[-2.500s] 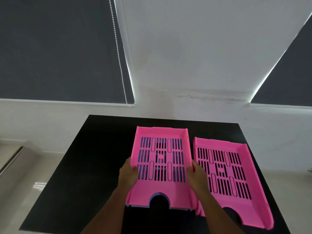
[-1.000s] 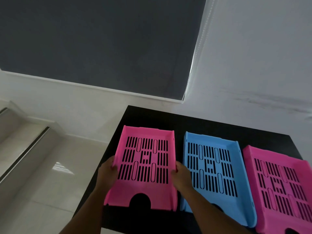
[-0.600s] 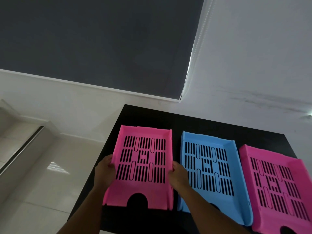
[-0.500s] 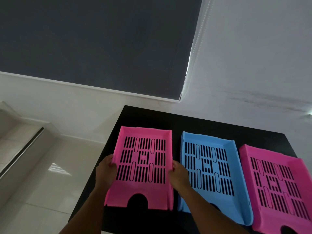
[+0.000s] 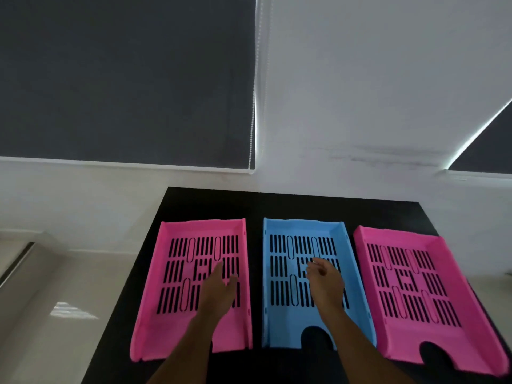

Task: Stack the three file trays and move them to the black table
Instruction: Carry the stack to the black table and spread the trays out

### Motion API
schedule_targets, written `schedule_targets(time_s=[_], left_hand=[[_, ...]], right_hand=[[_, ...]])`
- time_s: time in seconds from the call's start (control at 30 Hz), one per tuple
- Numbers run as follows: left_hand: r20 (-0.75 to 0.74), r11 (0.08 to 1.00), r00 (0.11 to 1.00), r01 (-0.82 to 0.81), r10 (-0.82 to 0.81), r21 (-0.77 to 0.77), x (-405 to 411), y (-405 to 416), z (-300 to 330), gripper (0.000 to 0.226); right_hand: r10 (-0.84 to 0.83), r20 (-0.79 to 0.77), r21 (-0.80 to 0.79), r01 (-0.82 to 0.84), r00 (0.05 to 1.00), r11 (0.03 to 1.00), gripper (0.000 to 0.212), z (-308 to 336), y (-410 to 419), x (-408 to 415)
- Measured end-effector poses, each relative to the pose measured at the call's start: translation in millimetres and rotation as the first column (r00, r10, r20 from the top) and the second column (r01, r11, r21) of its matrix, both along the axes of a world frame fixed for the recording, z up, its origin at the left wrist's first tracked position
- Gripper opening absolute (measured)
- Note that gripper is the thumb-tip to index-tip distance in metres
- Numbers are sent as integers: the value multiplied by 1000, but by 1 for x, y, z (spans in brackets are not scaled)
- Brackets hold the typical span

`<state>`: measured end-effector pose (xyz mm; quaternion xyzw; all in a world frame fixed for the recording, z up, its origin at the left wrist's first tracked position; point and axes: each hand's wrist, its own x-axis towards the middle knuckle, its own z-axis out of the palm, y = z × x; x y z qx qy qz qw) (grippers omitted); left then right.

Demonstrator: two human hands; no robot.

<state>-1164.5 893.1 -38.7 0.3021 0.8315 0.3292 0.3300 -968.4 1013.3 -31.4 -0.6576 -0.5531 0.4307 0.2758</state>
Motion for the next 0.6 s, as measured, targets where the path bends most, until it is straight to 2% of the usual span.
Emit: schedule_targets(time_s=[0.1,0.2,0.37,0.6], left_hand=[[103,998,993,59,-57,-19,27,18,0,66],[129,994,987,103,-98,-37,46,30,-8,77],[129,993,986,111,-106,-32,66,42,-13,79],[81,984,984,165,-159,-73,83,54,-18,70]], right_hand=[[-61,25,33,60,998,998,34,0,10,40],[-95,51,75,91,994,993,34,-1,18,76],[-142,78,150,129,987,980,16,-7,28,114],[-14,166,-7,16,986,1000,70,-27,32,132]])
